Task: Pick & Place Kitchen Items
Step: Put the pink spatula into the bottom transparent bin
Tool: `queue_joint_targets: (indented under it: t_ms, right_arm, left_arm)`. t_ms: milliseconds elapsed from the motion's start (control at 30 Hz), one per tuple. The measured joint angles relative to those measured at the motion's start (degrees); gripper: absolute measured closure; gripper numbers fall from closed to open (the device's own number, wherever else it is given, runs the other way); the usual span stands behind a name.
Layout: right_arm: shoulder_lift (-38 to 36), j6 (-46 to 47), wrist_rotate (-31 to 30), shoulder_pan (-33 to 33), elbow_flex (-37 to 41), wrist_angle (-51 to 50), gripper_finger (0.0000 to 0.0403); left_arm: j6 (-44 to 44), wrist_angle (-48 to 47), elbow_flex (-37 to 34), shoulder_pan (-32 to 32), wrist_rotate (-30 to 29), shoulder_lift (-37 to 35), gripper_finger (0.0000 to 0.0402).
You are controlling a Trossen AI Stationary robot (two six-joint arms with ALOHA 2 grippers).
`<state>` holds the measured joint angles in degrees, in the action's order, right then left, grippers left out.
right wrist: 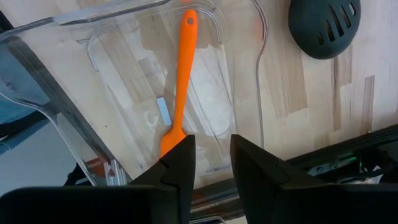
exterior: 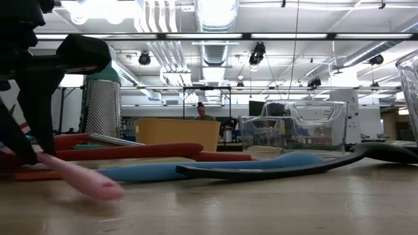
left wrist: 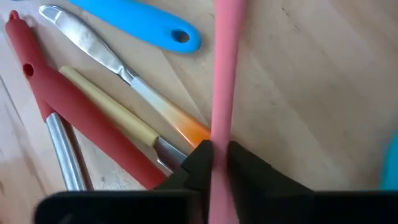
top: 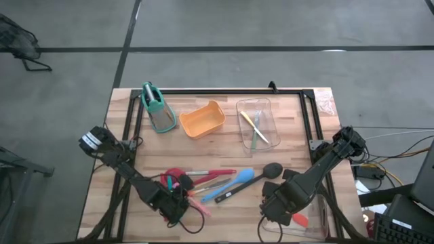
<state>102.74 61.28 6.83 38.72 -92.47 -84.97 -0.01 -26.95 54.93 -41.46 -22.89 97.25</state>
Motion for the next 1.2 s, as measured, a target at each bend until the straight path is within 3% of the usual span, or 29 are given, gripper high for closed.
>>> queue_joint_targets:
  t_ms: [100,567,800,1200]
  right_arm:
    - [0.0,0.02,-0.01,0.0,0.0,0.0,0.0295]
    - [0.0,0.04,0.04,0.0,0.0,0.04,0.0264]
    - [0.0,0.17,0.08,0.0,0.0,0.01,0.0253]
    - [0.0,0.17,0.07,0.0,0.0,0.03,0.0251]
  left_arm:
    - [0.69,-0.01,0.17,0.13,-0.25,-0.14,0.0391]
    - [2.72,-0.01,2.33,0.58,-1.17,-0.09,0.0397]
    - [-7.14,0.24,2.48,0.65,-1.18,-0.09,0.0356]
    - [-8.65,1.14,1.98,1.64,-1.06,2.1,0.0251]
